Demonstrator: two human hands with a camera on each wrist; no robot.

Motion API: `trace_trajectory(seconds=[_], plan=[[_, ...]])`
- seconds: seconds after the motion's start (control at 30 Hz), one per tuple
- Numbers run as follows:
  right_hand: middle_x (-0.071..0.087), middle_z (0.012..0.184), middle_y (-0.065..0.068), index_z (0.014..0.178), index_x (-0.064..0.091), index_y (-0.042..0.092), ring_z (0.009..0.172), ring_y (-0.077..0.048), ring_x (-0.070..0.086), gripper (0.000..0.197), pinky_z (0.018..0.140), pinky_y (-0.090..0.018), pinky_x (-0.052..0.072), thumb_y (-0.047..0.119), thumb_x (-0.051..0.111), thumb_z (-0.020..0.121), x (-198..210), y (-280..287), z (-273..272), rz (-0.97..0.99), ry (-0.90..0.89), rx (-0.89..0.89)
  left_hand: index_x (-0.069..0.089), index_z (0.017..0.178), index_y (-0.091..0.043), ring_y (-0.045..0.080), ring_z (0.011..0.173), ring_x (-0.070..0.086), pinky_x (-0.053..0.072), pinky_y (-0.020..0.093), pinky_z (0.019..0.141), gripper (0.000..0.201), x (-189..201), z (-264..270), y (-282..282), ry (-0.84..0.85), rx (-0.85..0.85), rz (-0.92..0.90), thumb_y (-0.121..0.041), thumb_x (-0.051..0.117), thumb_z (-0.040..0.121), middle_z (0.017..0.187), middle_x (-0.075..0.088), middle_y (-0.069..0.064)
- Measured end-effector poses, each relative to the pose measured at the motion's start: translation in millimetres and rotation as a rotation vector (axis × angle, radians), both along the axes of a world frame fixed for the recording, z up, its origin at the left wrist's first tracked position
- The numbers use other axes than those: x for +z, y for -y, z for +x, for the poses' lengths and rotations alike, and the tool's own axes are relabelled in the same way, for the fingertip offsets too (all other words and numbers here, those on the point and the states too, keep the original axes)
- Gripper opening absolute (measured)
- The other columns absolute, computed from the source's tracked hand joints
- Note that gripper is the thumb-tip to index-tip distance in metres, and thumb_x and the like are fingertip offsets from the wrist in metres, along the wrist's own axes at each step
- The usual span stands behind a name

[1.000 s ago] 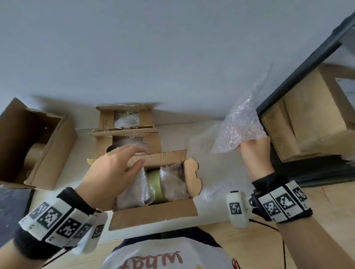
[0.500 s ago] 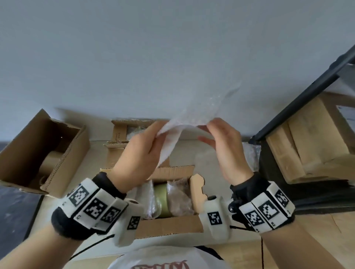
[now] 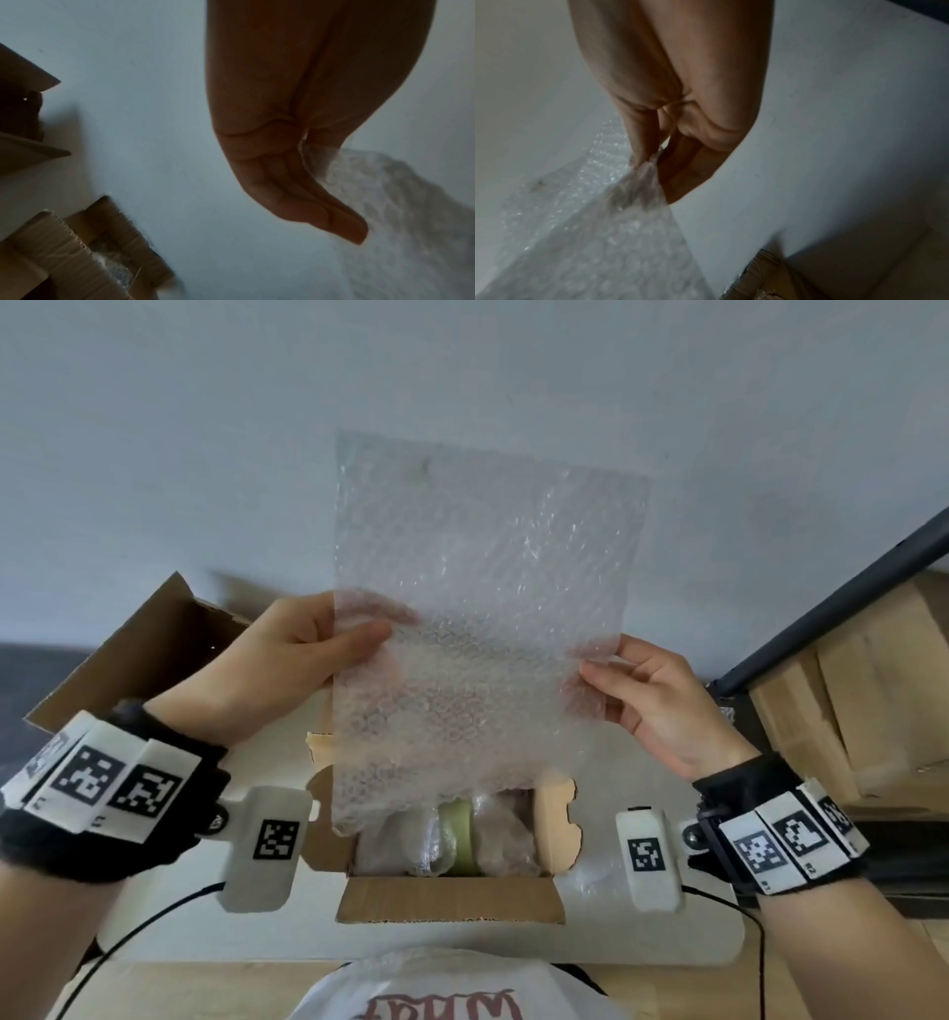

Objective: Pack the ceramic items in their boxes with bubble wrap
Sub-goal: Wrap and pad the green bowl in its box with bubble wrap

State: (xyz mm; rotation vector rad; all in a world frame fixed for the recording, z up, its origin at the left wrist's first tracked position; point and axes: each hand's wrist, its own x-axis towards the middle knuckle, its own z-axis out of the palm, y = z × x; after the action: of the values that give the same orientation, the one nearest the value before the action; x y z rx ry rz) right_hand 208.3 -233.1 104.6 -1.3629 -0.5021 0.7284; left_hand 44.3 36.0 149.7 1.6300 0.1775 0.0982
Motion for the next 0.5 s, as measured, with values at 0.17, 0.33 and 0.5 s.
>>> trace_trajectory(seconds=[0.17,0.33,0.5], plan=[[0.074,0.090,-0.009,0.090,0.077,0.017,0.082,-0.018,0.072,0.022,0.069,-0.026,0.057,0.009,0.057,0.082,2,1,-3,0.067,-0.075,0.027,0.076,0.091,-0.028,0.017,0.091,0.070,0.055,0.021,0.073,0.022,-5,-7,-3,0.039,0.008,-0.046,-0.015,0.062,0.081,0.097,0.074,0.002],[0.071,0.092,-0.007,0.084,0.073,0.007,0.085,-0.018,0.067,0.031,0.074,-0.027,0.052,0.007,0.043,0.090,12,-1,0,-0.018,-0.048,0.023,0.075,0.082,-0.019,0.015,0.079,0.067,0.052,0.021,0.069,0.038,1,-16,-1,-0.036,-0.124,0.069,0.005,0.049,0.067,0.084,0.071,0.006],[0.068,0.097,-0.006,0.093,0.070,0.019,0.092,-0.032,0.060,0.022,0.079,-0.039,0.045,0.038,0.065,0.083,23,-10,-1,-0.257,0.262,0.027,0.052,0.108,-0.008,0.034,0.083,0.060,0.046,0.034,0.074,0.040,-12,-19,1,-0.228,-0.132,-0.080,-0.007,0.046,0.068,0.099,0.067,0.022]])
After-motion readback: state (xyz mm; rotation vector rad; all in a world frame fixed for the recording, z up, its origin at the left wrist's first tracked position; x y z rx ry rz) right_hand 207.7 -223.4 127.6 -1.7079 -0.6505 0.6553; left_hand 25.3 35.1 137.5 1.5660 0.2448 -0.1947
